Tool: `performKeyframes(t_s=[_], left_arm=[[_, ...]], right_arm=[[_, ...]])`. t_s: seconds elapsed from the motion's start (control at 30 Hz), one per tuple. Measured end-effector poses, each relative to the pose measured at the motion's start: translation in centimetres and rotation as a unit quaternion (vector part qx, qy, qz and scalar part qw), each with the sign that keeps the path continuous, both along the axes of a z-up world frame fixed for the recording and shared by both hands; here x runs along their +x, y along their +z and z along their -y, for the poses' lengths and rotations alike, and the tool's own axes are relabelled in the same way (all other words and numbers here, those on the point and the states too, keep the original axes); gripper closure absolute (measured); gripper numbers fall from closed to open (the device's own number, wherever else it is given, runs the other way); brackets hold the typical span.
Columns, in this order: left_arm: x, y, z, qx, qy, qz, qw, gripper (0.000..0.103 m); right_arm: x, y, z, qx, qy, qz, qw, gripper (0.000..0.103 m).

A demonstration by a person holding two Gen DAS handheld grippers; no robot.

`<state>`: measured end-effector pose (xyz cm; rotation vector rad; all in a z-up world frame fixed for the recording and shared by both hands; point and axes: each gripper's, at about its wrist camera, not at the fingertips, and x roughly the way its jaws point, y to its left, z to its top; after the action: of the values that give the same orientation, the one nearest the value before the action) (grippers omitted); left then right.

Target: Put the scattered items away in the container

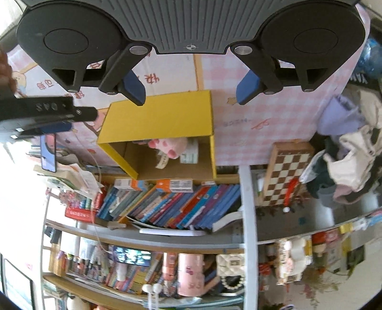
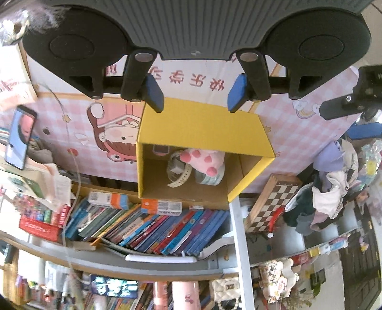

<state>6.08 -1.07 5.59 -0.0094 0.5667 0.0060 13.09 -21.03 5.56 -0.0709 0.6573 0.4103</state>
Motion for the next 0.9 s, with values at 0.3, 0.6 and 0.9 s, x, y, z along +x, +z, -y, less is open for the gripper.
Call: performKeyframes(t_s=[0.3,0.6,0.9], left_arm=[[-3.9,-2.1,0.7,0.023,0.016,-0.006,0.9996,0.005],[-6.5,-3.7,1.7,0.026,0.008,-0.027,0.9993,0.002],[-7.8,-4.9,2.1,0.027,0.007,-0.045,0.9986,0.002]], right_arm=[[-7.4,-2.2,-0.3,-0.036,-0.031,0.045,0.998,0.016],[-11.3,-3.9,-0.4,-0.037,-0.053,0.028,0.997,0.004],[-12.3,-5.1,0.0,-0.036,-0.066,-0.009,0.997,0.002]])
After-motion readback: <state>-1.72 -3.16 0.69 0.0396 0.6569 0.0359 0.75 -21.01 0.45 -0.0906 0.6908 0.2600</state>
